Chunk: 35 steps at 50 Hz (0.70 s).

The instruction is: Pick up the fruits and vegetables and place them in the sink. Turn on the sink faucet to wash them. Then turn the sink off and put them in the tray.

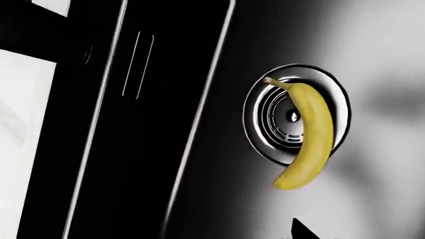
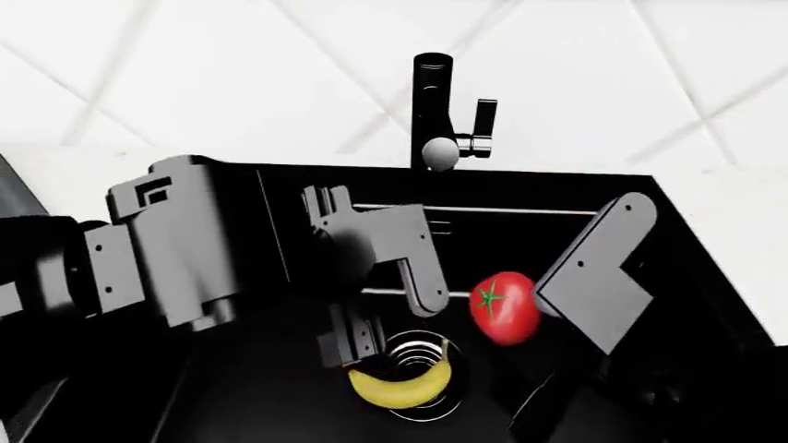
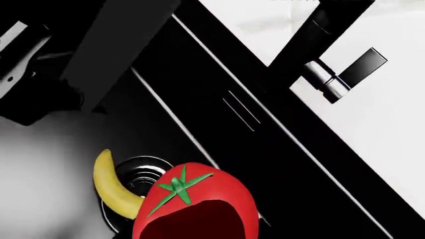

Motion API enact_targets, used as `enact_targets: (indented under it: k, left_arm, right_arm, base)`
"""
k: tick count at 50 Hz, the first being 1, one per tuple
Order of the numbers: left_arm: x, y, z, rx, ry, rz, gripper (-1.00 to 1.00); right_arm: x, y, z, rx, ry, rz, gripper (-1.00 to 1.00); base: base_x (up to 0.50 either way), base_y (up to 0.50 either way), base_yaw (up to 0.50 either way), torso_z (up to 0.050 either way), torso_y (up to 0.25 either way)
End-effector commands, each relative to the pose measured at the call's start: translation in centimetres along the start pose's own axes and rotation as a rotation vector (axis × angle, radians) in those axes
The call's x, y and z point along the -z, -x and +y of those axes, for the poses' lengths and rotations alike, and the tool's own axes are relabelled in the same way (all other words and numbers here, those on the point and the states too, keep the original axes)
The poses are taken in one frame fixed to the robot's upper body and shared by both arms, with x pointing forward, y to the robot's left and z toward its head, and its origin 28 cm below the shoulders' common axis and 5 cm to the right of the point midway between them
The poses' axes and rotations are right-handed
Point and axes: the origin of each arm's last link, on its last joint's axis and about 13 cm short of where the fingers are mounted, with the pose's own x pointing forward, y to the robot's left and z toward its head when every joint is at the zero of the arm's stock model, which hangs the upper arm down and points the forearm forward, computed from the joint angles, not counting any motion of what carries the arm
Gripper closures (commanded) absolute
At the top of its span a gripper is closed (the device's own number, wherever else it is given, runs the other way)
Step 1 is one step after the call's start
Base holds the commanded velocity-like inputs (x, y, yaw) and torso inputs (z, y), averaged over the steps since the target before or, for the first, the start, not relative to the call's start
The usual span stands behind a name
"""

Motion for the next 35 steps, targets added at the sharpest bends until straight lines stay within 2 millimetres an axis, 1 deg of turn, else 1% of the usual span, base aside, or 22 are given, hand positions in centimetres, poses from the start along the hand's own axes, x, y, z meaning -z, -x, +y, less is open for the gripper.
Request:
enact_targets:
  k: [1, 9, 19, 29, 35]
  left_arm:
    - [0.7, 2.3, 0.5, -0.099, 0.056, -0.008, -1.0]
    - [0.9, 3.5, 0.8, -0.138, 0.092, -0.028, -1.0]
    - [1.2, 4.6, 1.3, -0.174, 0.135, -0.048, -1.0]
    - [1.2, 5.6, 1.8, -0.211, 0.177, -0.071, -1.0]
    - [1.3, 5.8, 1.8, -0.219, 0.184, -0.077, -1.0]
  right_arm:
    - [0.2, -1.9, 0.6, -0.039, 0.068, 0.043, 1.0]
    - [0.8, -3.2, 1.3, -0.109, 0.1, 0.114, 1.0]
    - [1.0, -4.3, 1.7, -0.151, 0.124, 0.161, 1.0]
    - [1.6, -6.2, 2.0, -0.174, 0.139, 0.217, 1.0]
    - [1.5, -7.3, 2.2, -0.185, 0.148, 0.227, 1.0]
  base:
    - [0.0, 0.0, 0.0, 0.0, 0.01]
    - [0.0, 0.0, 0.0, 0.001, 0.0]
    - [0.0, 0.0, 0.0, 0.0, 0.0]
    - [0.0, 0.0, 0.0, 0.0, 0.0]
    - [0.0, 0.0, 0.0, 0.0, 0.0]
